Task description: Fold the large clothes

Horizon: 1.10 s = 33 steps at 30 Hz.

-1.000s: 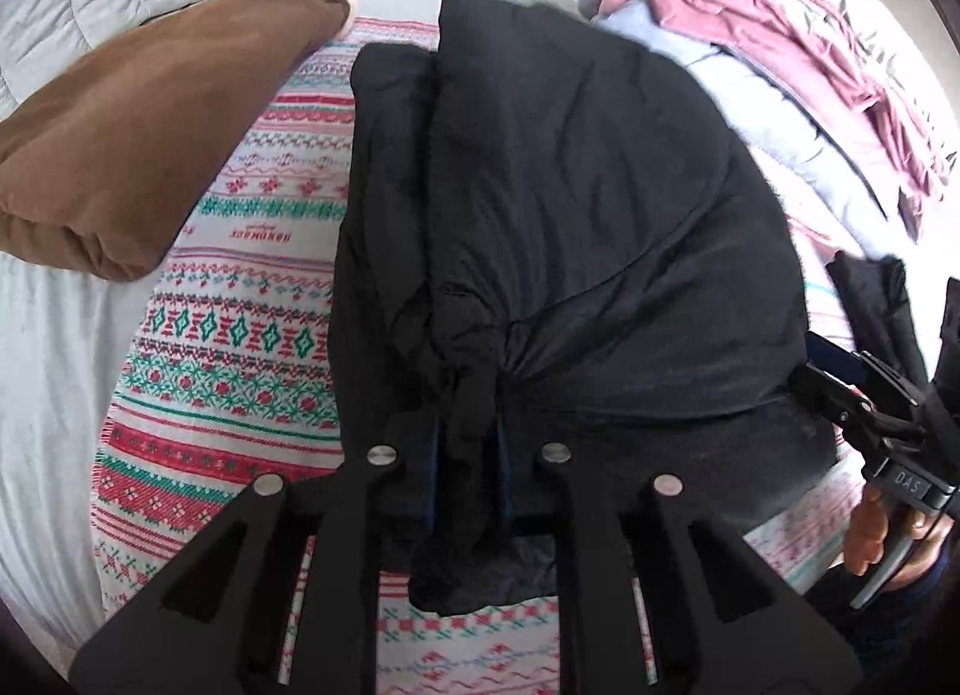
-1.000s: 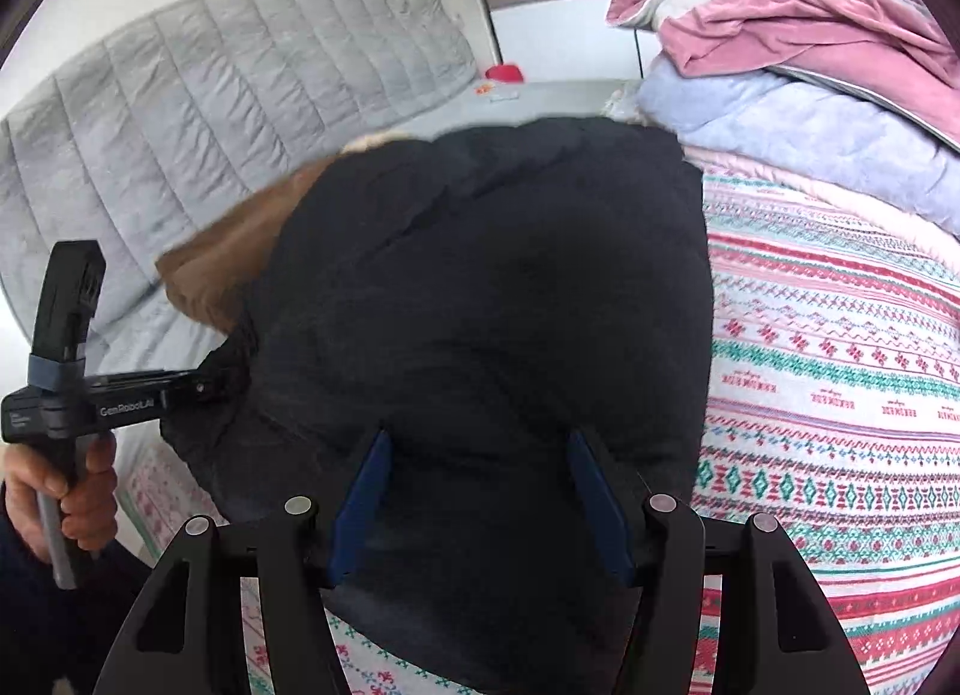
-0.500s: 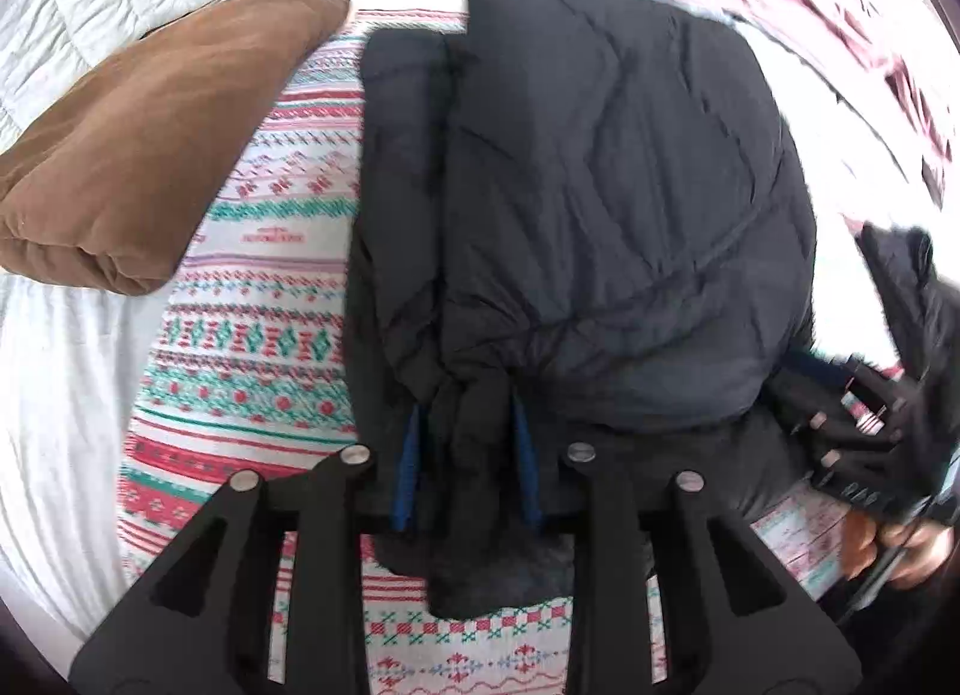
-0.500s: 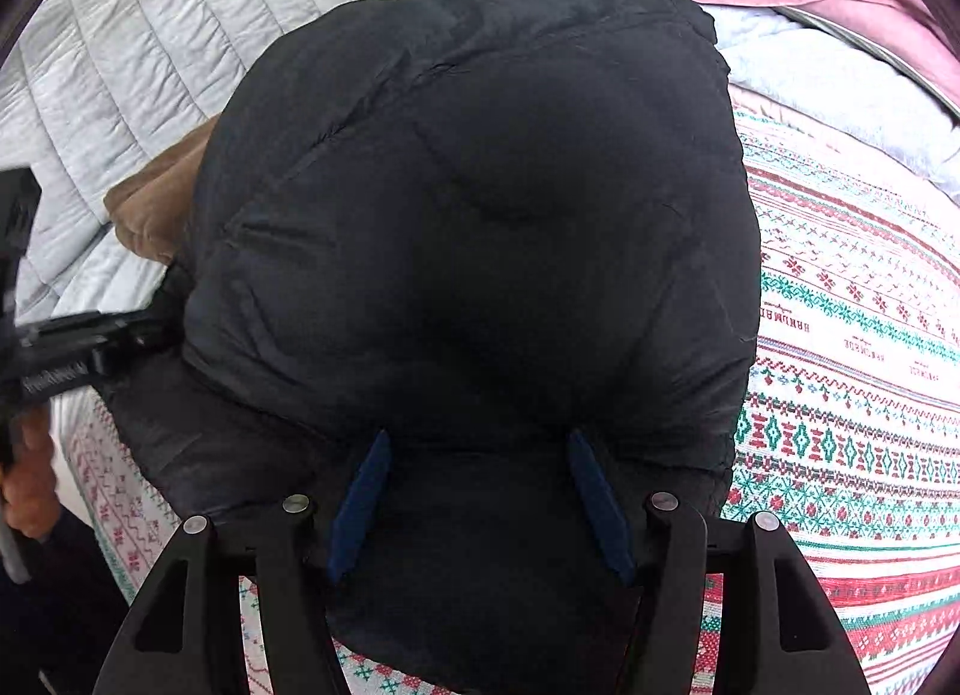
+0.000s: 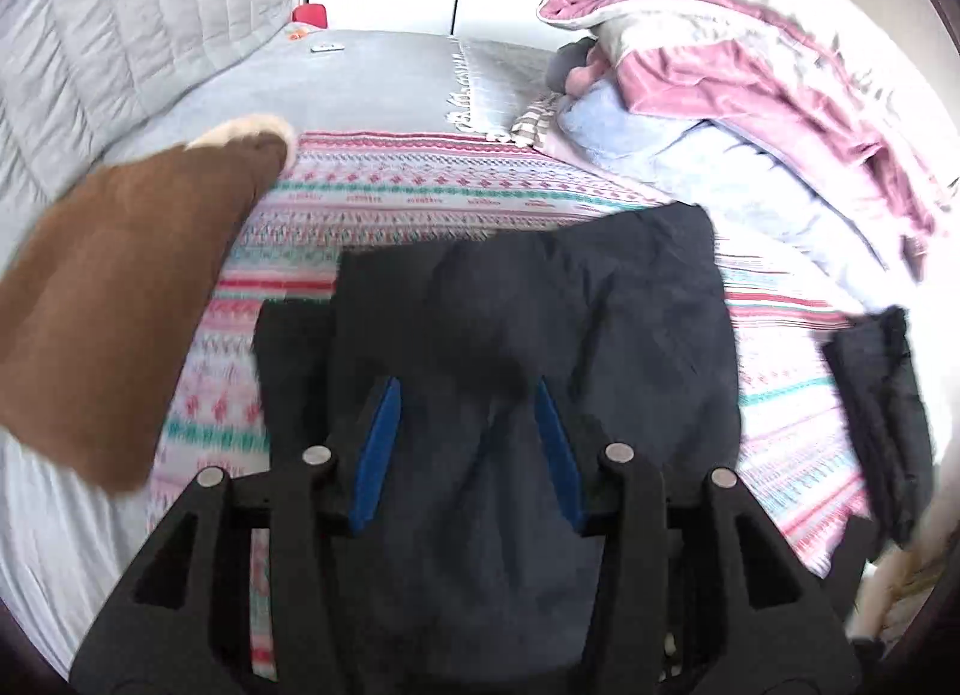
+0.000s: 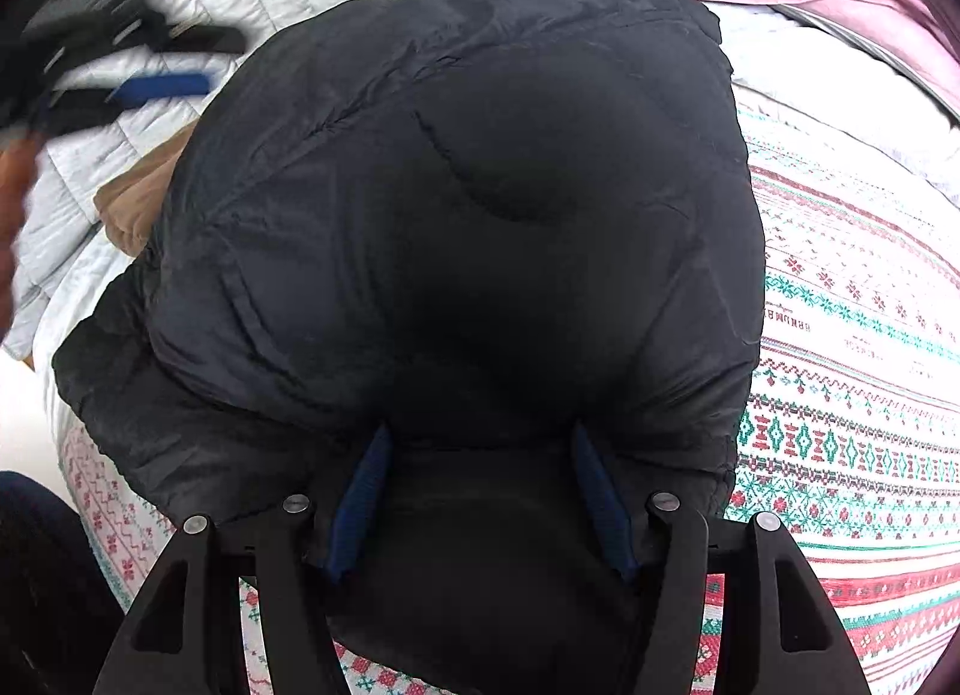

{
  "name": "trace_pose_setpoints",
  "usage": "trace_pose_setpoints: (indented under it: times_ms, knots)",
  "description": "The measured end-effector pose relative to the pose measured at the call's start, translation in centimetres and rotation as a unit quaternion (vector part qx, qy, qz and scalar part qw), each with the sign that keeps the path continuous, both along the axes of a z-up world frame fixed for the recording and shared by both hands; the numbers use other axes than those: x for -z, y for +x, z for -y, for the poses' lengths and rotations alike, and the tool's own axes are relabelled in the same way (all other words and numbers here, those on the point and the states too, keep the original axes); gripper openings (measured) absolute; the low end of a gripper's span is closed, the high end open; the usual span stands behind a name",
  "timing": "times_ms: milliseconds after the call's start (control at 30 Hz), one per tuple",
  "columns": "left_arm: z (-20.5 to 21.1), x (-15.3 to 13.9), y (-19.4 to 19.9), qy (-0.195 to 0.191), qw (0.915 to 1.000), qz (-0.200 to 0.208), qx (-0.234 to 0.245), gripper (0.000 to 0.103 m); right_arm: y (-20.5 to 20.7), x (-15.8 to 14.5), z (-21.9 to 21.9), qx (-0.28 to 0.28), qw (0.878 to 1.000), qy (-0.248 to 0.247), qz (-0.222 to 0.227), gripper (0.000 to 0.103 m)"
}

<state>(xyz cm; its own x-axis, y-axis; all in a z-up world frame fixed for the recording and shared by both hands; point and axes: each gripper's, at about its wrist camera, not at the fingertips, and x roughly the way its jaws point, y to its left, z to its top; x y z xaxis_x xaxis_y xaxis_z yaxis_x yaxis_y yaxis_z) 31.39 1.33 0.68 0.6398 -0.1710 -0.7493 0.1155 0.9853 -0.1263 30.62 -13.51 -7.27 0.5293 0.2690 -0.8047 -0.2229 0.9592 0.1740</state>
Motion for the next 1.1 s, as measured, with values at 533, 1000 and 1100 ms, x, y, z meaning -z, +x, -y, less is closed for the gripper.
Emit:
trace_pose_setpoints:
  times_ms: [533, 1000, 1100]
  knots:
    - [-0.6, 9.7, 5.3, 0.067, 0.9922, -0.023, -0.102, 0.052, 0.4, -3.6, 0.9, -0.051, 0.998, 0.017, -0.024, 0.063]
    - [-1.1, 11.1, 6.0, 0.028, 0.9932, -0.024, -0.110, 0.052, 18.0, -3.4, 8.0, 0.099, 0.990, 0.092, -0.030, 0.066]
    - [-1.7, 11.6, 6.5, 0.012, 0.9927, -0.025, -0.117, 0.052, 18.8, -0.6, 6.8, 0.086, 0.993, 0.067, -0.046, 0.072]
